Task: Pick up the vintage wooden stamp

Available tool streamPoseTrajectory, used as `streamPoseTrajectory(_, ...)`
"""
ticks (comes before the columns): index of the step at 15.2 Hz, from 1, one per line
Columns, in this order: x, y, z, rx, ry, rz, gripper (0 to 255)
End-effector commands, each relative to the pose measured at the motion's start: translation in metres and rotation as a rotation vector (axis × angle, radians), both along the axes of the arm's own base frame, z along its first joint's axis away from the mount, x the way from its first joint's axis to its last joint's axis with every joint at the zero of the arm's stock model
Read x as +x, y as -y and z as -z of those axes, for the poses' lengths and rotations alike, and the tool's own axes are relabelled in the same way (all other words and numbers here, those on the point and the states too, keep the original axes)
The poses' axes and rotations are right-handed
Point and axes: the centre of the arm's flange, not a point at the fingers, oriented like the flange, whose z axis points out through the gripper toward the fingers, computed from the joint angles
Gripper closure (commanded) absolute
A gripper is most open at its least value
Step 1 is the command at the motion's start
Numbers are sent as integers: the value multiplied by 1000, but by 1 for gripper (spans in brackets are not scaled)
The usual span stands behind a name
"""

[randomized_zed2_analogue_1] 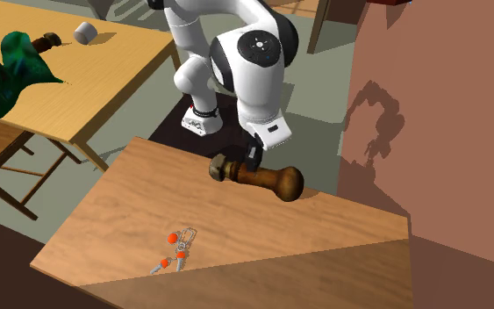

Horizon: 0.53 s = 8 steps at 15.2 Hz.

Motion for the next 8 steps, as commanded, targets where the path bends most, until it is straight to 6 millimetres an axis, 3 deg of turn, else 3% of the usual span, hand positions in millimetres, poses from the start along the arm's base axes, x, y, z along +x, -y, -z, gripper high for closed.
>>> streamPoseTrajectory(1, 9, 24, 4, 0, -5, -10, 0)
streamPoseTrajectory(2, 12, 37, 7, 1, -7, -14, 0)
streamPoseTrajectory(8, 12, 38, 34, 1, -8, -14, 0)
